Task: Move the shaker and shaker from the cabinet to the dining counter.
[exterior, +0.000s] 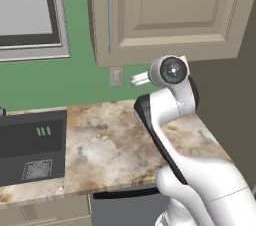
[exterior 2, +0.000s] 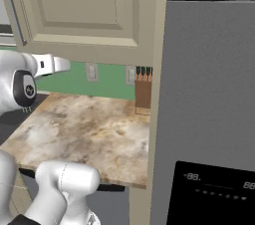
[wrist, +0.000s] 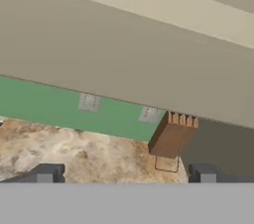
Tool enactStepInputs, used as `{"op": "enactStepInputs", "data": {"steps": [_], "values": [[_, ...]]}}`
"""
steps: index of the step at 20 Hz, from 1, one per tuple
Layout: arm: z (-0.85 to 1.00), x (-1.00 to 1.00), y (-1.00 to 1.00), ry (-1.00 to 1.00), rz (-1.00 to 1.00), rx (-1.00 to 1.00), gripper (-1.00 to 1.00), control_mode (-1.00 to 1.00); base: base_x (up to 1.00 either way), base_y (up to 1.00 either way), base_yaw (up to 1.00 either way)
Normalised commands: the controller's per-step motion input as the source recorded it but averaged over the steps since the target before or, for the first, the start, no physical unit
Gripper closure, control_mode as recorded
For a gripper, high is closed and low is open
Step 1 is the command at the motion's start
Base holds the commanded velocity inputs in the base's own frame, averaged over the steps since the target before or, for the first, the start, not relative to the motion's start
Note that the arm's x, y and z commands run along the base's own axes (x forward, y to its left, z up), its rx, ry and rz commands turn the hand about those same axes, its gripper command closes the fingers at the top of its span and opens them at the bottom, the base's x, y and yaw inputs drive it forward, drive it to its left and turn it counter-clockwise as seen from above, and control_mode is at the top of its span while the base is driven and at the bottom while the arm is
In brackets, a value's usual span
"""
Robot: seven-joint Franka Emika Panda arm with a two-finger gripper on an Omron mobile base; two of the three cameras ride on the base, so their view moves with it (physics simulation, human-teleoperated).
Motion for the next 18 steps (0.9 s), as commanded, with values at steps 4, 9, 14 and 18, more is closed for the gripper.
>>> {"op": "enactStepInputs", "data": {"steps": [4, 9, 14, 18], "values": [[0.29, 0.0, 0.21, -0.16, 0.0, 0.01, -1.0, -1.0, 0.0, 0.0, 0.0], [0.25, 0.0, 0.21, -0.1, 0.02, 0.01, -1.0, -1.0, 0.0, 0.0, 0.0], [0.24, 0.0, 0.17, -0.05, 0.08, 0.05, -1.0, -1.0, 0.0, 0.0, 0.0], [0.26, 0.0, 0.14, 0.0, 0.16, 0.07, -1.0, -1.0, 0.0, 0.0, 0.0]]}}
